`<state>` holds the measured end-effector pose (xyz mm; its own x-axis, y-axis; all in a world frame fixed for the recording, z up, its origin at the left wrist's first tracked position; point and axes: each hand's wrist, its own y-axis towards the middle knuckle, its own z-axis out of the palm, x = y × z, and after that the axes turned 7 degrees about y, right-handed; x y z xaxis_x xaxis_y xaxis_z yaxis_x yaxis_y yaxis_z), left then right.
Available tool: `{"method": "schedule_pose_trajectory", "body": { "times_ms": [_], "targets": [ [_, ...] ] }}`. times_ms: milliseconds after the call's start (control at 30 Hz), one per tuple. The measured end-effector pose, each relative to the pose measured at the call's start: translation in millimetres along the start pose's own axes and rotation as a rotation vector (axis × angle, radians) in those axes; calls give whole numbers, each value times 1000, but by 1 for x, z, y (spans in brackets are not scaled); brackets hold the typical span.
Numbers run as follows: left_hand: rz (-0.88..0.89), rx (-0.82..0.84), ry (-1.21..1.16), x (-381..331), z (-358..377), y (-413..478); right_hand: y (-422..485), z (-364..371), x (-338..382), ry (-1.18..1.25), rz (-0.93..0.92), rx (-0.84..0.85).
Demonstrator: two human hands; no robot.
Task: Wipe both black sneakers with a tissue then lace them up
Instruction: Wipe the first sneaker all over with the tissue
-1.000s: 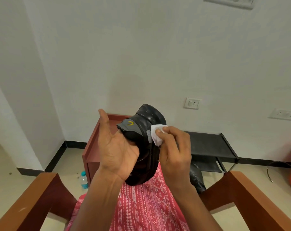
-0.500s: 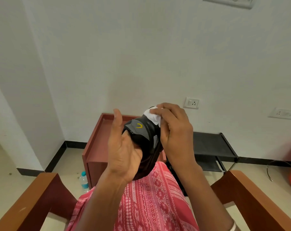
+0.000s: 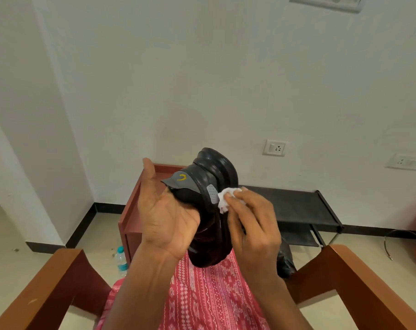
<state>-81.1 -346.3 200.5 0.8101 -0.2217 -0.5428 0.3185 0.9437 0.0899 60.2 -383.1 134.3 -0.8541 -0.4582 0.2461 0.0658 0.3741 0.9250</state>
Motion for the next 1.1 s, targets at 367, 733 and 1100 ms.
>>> {"method": "schedule_pose_trajectory", "body": {
  "times_ms": [367, 733, 1100],
  "targets": [
    [-30, -7, -93, 0, -7, 2, 5, 16, 0, -48, -60, -93],
    [-23, -55, -94, 5, -13, 8, 30, 26, 10, 8, 62, -79],
    [-35, -174, -209, 5, -32, 17, -33, 34, 4, 56, 221, 58]
  ]
}}
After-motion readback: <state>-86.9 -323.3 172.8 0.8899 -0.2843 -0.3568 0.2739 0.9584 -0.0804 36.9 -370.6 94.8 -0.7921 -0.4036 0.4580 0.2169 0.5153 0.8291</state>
